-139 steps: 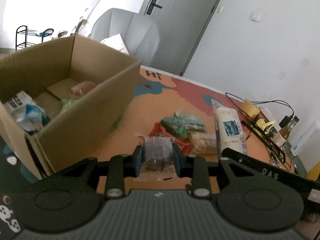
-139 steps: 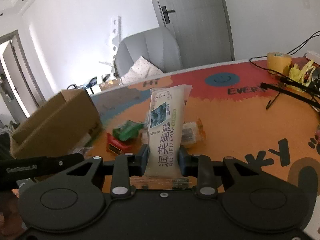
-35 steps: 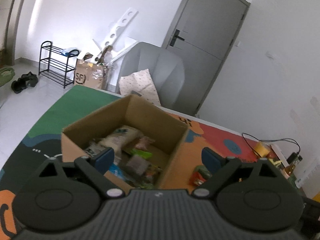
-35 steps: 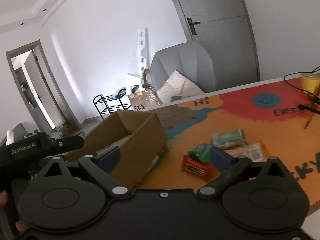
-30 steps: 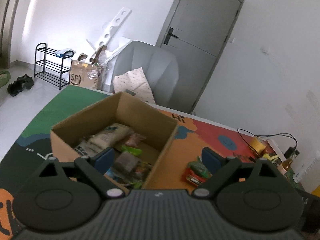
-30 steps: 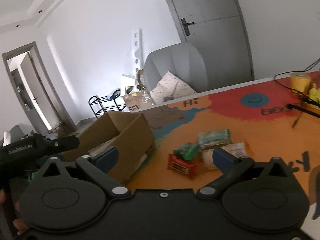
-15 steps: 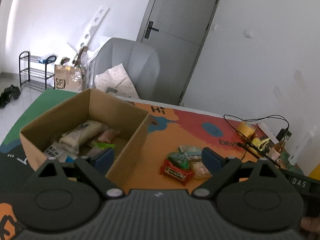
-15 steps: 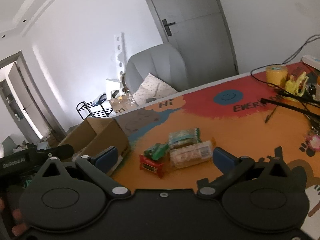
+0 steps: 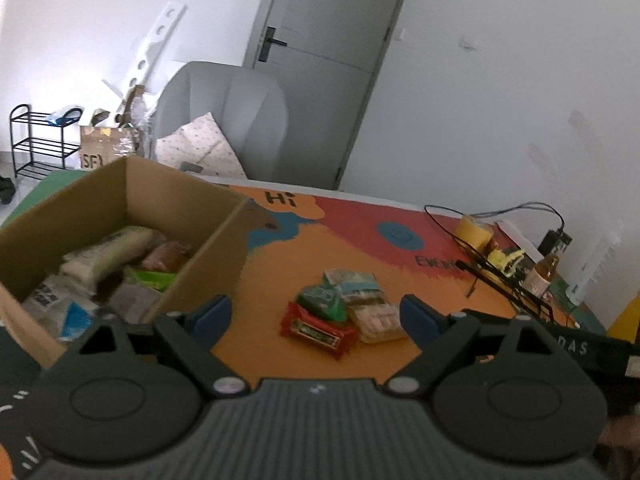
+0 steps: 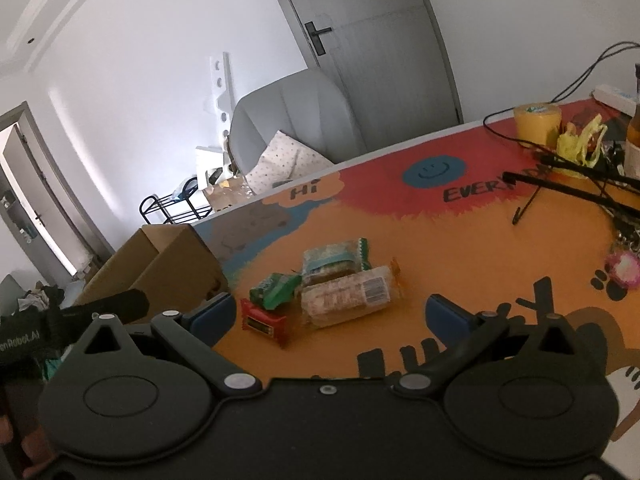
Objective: Organize snacks
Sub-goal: 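Move both grippers back over the remaining snacks, then grasp the red bar with the left gripper while the right grasps the clear biscuit pack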
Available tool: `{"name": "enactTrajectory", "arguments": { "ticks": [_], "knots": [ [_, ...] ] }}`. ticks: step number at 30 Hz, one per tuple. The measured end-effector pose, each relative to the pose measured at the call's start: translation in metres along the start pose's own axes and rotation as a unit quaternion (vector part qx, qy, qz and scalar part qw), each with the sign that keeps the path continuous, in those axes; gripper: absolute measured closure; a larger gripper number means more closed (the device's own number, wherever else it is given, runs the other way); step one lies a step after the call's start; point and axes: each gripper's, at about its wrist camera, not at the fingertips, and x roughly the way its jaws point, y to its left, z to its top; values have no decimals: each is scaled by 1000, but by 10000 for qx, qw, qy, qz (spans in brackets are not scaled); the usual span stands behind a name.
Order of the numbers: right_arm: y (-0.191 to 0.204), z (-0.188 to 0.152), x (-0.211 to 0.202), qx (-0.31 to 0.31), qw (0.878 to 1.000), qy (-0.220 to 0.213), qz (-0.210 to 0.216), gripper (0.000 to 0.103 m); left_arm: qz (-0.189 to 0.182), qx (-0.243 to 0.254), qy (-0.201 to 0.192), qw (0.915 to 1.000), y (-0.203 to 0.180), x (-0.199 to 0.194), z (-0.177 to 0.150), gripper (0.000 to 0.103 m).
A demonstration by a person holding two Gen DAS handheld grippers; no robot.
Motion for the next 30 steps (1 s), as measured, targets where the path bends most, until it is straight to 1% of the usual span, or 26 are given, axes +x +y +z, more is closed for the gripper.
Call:
{"name": "enactTrajectory", "arguments": {
  "ticks": [7,13,20,27,30],
  "knots": [
    [-14,1,15,76,9999,74,34,0,-38,119,220,9997,-8,31,-8,16],
    [-28,3,28,102,9999,129,0,0,23,123,442,9989,-8,60,-14,20],
    [-41,6,43,214,9996,175,51,0,224,13,529,9983,-5,87,-15,26],
    [-44,10,57,237,9994,239,111,0,481,81,539,9974,-9,110,-14,27],
    [-42,11,62,211,9994,249,149,0,654,165,632,9957,-11,117,-17,27]
  ]
}}
